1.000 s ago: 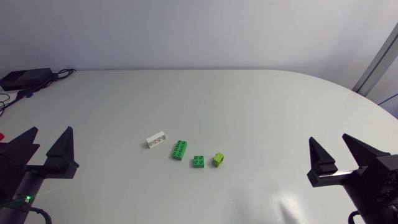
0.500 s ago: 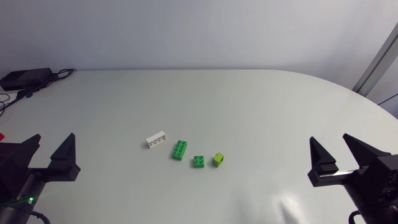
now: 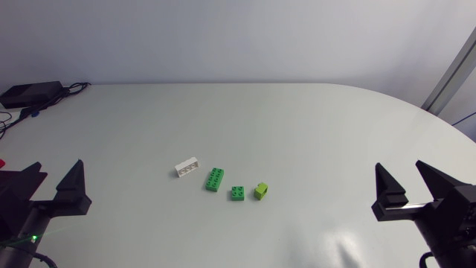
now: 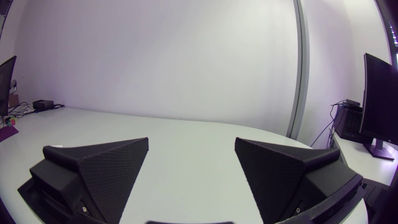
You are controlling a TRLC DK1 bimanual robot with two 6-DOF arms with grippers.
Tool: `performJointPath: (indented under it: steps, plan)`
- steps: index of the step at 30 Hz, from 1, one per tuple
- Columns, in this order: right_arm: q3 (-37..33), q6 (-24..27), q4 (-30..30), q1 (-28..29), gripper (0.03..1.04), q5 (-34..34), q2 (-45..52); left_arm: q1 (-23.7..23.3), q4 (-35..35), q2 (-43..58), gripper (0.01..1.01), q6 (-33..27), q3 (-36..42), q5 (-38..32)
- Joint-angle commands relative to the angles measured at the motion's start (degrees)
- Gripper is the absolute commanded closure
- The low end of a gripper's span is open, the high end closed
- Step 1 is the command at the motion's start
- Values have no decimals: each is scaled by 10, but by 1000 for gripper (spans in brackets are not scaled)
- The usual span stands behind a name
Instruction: Disassemble duplo
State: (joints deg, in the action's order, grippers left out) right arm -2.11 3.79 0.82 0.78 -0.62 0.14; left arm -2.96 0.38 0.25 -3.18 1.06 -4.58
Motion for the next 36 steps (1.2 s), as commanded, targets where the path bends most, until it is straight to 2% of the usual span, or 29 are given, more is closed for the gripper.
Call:
performJointPath:
  steps: [1,22,26,36]
  plan:
    - [22,-13,-10,4,69,2,-4,-4,1,-9,46,-3,-11,5]
    - [22,-13,-10,-1,69,2,-4,-4,1,-9,46,-3,-11,5]
    - [22,-13,-10,-1,69,2,-4,16,1,-9,46,-4,-11,7]
    - [22,-13,-10,-2,69,2,-4,16,1,-9,46,-3,-11,7]
